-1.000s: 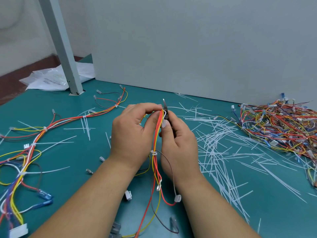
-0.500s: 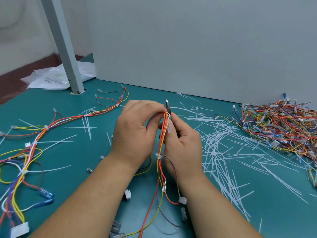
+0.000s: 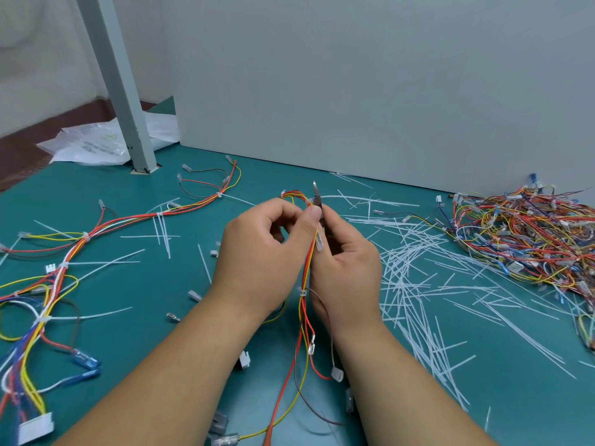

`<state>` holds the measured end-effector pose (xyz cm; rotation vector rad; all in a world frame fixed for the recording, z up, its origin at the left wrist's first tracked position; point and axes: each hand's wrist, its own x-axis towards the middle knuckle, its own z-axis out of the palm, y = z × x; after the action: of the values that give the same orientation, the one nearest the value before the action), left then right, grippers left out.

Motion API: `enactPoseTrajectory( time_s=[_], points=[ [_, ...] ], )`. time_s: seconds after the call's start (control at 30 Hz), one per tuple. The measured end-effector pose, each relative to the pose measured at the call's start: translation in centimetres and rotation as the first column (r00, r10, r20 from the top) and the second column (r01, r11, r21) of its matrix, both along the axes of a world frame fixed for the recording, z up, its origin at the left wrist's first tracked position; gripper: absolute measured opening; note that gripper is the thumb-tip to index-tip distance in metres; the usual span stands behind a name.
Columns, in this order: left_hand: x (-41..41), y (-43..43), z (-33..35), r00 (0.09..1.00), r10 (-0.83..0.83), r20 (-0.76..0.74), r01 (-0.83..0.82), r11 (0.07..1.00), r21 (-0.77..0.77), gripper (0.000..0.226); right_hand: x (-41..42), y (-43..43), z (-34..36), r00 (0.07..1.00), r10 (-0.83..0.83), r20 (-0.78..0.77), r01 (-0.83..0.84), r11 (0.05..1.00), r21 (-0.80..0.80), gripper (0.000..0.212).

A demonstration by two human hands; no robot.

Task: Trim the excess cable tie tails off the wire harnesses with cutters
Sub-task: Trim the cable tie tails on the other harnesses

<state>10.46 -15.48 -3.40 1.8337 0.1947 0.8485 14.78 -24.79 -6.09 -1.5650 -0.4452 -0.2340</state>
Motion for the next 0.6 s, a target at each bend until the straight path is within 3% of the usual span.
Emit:
enactPoseTrajectory(
  time_s=[0.1, 0.2, 0.5, 0.6],
  points=[
    [-0.18, 0.07, 0.09, 0.998, -0.056, 0.003, 0.056, 0.998, -0.026, 0.017, 0.10, -0.37, -0.01, 0.989, -0.078, 0.125, 0.094, 0.987, -0.130, 0.029],
    [-0.13, 0.19, -0.11, 1.000, -0.006, 0.004, 0.006, 0.999, 0.038, 0.003, 0.02, -0.46, 0.17, 0.972, -0.092, 0.217, 0.138, 0.968, -0.209, 0.026],
    [0.05, 0.69, -0.61, 0.998, -0.056, 0.031, 0.055, 0.998, 0.010, 0.010, -0.16, -0.53, 0.66, 0.971, -0.013, 0.240, 0.094, 0.940, -0.329, 0.016],
    [0.18, 0.85, -0.60, 0.997, -0.056, 0.046, 0.057, 0.998, -0.015, 0.010, -0.14, -0.72, 0.72, 0.973, -0.015, 0.228, 0.102, 0.922, -0.373, 0.042]
  ],
)
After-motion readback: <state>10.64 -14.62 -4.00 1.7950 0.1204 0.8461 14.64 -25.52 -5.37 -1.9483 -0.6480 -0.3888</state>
